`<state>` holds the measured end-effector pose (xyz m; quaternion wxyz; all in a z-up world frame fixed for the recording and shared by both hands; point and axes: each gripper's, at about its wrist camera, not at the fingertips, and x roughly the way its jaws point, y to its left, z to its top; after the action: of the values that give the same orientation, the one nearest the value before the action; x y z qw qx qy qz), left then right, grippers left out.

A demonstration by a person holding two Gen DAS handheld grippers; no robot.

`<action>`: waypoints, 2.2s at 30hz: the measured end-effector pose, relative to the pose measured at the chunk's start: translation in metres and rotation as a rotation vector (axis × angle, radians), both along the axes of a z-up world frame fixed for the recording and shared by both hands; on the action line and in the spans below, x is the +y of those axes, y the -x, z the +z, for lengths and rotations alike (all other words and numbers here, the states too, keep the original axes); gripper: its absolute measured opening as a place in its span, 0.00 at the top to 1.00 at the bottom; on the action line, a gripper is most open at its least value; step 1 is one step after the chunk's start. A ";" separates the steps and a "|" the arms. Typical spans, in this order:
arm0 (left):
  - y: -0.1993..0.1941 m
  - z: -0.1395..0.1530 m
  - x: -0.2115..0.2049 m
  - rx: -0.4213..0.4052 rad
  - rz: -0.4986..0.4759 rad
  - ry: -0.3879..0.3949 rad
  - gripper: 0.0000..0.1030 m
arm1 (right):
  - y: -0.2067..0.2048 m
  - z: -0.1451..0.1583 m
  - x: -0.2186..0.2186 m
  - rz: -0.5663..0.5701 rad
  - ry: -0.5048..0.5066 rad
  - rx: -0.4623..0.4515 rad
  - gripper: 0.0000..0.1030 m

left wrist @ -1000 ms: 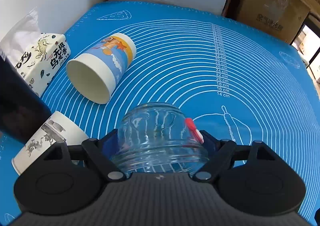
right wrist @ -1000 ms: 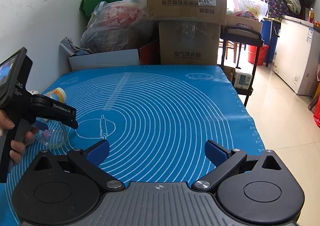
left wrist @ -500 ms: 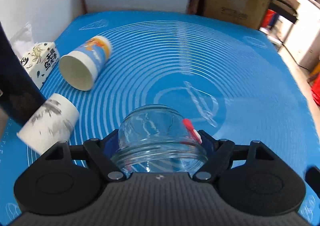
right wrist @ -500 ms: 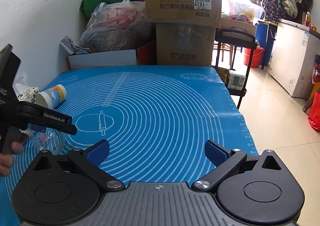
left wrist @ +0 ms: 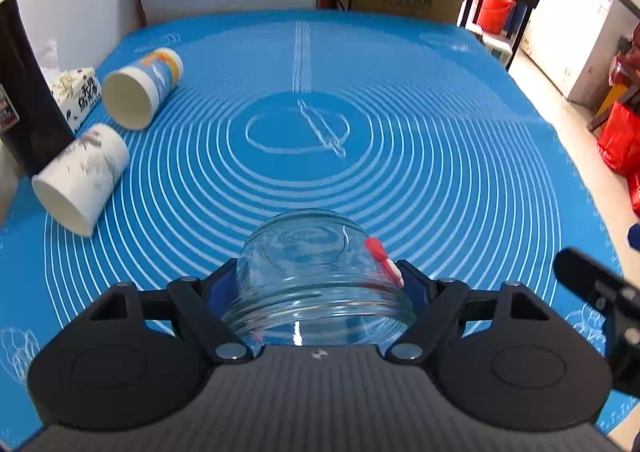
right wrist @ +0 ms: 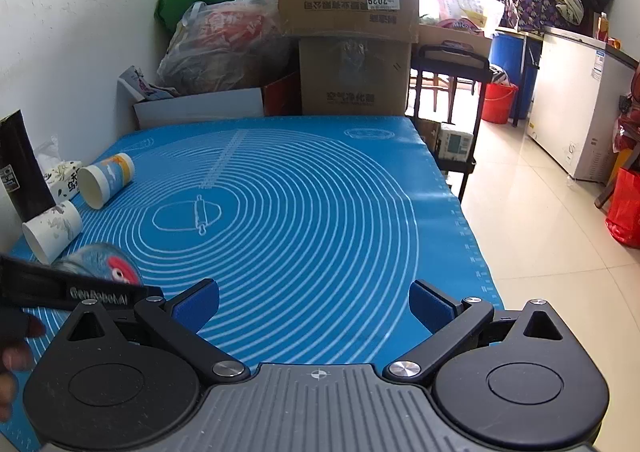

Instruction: Flip cup upside down

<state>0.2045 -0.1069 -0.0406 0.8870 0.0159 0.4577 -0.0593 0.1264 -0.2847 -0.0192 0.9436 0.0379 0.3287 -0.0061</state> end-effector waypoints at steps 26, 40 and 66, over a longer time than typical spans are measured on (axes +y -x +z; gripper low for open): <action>0.001 -0.004 -0.003 0.002 -0.016 -0.031 0.13 | 0.002 -0.005 0.007 0.015 0.010 0.041 0.01; 0.005 0.053 0.062 -0.136 0.118 -0.068 0.06 | -0.019 0.033 0.047 0.137 0.001 0.091 0.00; 0.011 -0.016 0.175 -0.060 0.289 -0.099 0.06 | -0.148 -0.030 0.147 0.308 -0.110 0.728 0.16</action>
<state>0.1938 0.0684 -0.0566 0.8977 -0.0047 0.4309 0.0922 0.2745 -0.1375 -0.0487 0.7519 0.0341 0.6433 0.1402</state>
